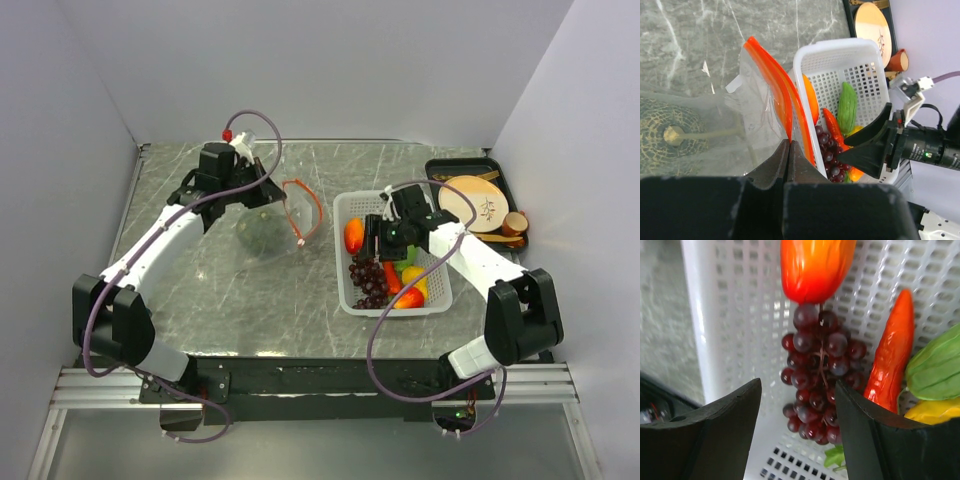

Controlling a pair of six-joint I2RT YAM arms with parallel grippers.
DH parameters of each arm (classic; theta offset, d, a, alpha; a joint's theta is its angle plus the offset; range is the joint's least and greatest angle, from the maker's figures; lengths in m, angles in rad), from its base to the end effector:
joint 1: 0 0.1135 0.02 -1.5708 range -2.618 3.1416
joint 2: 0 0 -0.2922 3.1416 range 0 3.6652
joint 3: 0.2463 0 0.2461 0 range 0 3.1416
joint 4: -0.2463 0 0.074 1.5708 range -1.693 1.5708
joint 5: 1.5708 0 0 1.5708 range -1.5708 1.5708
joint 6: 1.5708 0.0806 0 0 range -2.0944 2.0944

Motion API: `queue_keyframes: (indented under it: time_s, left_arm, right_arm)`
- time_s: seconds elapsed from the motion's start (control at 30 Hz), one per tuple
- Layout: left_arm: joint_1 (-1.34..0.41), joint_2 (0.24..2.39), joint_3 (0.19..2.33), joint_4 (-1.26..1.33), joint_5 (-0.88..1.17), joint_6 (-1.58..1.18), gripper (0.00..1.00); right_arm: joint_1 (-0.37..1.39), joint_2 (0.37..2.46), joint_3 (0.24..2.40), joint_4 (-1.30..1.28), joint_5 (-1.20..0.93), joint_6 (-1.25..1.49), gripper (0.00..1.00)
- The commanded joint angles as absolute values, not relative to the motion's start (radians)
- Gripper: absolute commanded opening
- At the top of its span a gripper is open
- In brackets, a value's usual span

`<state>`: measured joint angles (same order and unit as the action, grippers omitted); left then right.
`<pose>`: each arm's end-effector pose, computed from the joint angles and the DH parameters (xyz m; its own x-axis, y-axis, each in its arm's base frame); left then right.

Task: Place the food in the zip-top bag and seal the zipper
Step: Pick up the fake fruit from the bin.

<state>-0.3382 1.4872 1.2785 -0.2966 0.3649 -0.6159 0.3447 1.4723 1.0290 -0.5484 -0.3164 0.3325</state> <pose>0.3415 -0.1506 0.3417 -0.7220 -0.3181 -0.6145 0.2296 0.7275 -0.6465 0.2880 0.1301 0.2301 -0.9017 0.0059 -0.4323 -0.1979 0.8834 0.4248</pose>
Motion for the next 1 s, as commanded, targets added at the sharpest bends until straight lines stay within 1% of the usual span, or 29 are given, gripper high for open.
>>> queue_keyframes:
  time_s: [0.0, 0.3, 0.47, 0.57, 0.63, 0.67, 0.77, 0.83, 0.87, 0.97]
  left_arm:
    - [-0.370, 1.500, 1.305, -0.285, 0.356, -0.580, 0.01]
    - [-0.380, 1.494, 1.310, -0.275, 0.350, -0.606, 0.01]
    - [-0.380, 1.508, 1.328, -0.299, 0.336, -0.586, 0.01]
    - [-0.380, 1.509, 1.331, -0.305, 0.328, -0.581, 0.01]
    - [-0.380, 1.511, 1.333, -0.304, 0.327, -0.584, 0.01]
    - [-0.380, 1.512, 1.335, -0.305, 0.327, -0.586, 0.01]
    - [-0.380, 1.513, 1.332, -0.310, 0.324, -0.583, 0.01]
    - [-0.380, 1.511, 1.332, -0.314, 0.315, -0.581, 0.01]
    - [-0.380, 1.511, 1.331, -0.314, 0.314, -0.580, 0.01]
    - [-0.380, 1.512, 1.335, -0.319, 0.314, -0.575, 0.01]
  right_arm:
    - [0.353, 1.499, 1.014, -0.581, -0.417, 0.252, 0.68]
    - [0.394, 1.607, 1.002, -0.587, -0.382, 0.226, 0.69]
    - [0.455, 1.677, 1.017, -0.610, -0.217, 0.226, 0.70]
    - [0.471, 1.716, 1.034, -0.623, -0.196, 0.221, 0.69]
    - [0.477, 1.743, 1.040, -0.627, -0.195, 0.218, 0.64]
    - [0.479, 1.744, 1.040, -0.626, -0.186, 0.224, 0.53]
    - [0.482, 1.717, 1.038, -0.609, -0.184, 0.239, 0.31]
    - [0.480, 1.681, 1.051, -0.615, -0.170, 0.248, 0.28]
    - [0.482, 1.666, 1.055, -0.615, -0.167, 0.259, 0.25]
    - [0.479, 1.596, 1.083, -0.614, -0.156, 0.287, 0.25]
